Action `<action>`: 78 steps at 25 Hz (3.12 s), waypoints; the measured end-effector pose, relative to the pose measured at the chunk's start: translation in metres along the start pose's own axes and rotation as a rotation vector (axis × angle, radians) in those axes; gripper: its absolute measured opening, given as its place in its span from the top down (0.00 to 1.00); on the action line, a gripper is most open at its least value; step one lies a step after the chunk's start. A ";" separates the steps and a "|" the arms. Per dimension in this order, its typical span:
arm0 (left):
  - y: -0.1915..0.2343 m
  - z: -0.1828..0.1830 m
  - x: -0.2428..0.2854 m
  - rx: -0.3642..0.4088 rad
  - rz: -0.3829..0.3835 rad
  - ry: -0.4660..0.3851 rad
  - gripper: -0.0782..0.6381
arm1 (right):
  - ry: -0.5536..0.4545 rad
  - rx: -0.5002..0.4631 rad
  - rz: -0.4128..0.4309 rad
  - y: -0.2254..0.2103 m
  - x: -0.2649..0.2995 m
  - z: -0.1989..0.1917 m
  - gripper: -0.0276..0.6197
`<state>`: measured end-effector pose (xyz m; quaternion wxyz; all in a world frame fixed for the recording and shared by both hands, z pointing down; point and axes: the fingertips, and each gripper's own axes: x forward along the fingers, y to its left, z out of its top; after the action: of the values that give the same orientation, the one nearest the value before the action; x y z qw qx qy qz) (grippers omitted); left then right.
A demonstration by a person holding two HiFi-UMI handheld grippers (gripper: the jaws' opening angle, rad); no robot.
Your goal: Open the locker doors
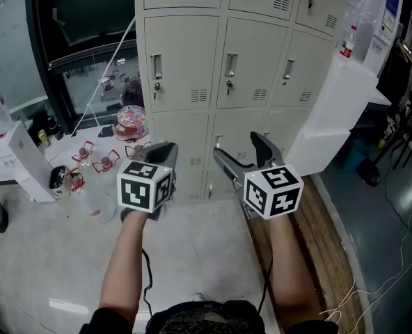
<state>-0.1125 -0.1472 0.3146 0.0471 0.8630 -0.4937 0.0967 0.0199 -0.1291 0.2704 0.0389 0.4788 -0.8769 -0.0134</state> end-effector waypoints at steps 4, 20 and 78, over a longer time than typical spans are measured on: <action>0.003 0.004 0.007 0.007 0.001 -0.011 0.89 | -0.010 -0.007 -0.004 -0.003 0.006 0.002 0.31; 0.015 0.008 0.051 0.016 0.040 -0.006 0.89 | -0.029 -0.014 0.017 -0.043 0.041 -0.007 0.31; 0.129 0.049 0.262 -0.021 0.299 0.030 0.89 | -0.048 0.031 0.329 -0.192 0.313 0.007 0.34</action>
<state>-0.0883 -0.4427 0.3207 0.0485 0.7778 -0.6168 0.1103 0.0121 -0.4965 0.2687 0.0123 0.3291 -0.9442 -0.0046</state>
